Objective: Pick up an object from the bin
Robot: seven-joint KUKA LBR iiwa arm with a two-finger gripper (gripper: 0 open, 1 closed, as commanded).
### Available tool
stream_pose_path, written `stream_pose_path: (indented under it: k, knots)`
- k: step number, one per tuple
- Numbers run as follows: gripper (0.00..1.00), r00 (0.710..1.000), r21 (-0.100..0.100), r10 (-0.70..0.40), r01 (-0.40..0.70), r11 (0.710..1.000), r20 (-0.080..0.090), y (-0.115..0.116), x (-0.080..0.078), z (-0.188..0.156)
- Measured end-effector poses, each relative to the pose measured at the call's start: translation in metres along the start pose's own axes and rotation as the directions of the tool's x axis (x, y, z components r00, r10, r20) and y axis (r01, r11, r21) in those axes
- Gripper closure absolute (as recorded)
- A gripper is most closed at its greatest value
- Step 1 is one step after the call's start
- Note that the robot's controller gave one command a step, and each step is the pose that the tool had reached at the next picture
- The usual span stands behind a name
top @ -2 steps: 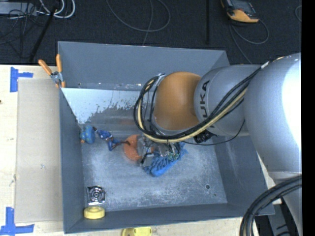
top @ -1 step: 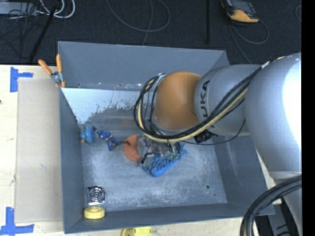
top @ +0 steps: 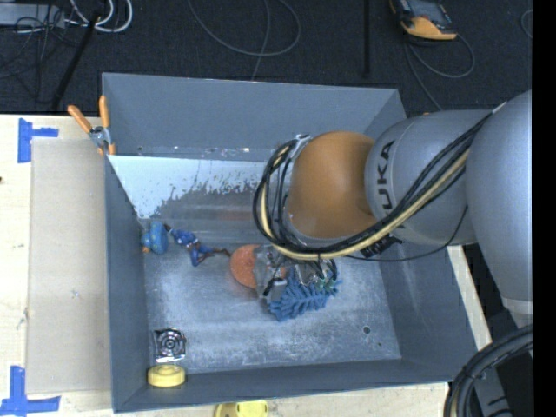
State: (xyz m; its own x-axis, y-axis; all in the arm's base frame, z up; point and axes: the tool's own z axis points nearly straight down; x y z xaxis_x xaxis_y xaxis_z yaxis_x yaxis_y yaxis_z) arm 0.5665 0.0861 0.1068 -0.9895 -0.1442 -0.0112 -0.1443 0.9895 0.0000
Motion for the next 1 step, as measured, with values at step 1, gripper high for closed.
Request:
stream_pose_path:
  k: [1]
  knots:
    - [0.0, 1.0, -0.001, 0.002, -0.002, 1.0, -0.023, -0.0074, 0.0045, -0.0168]
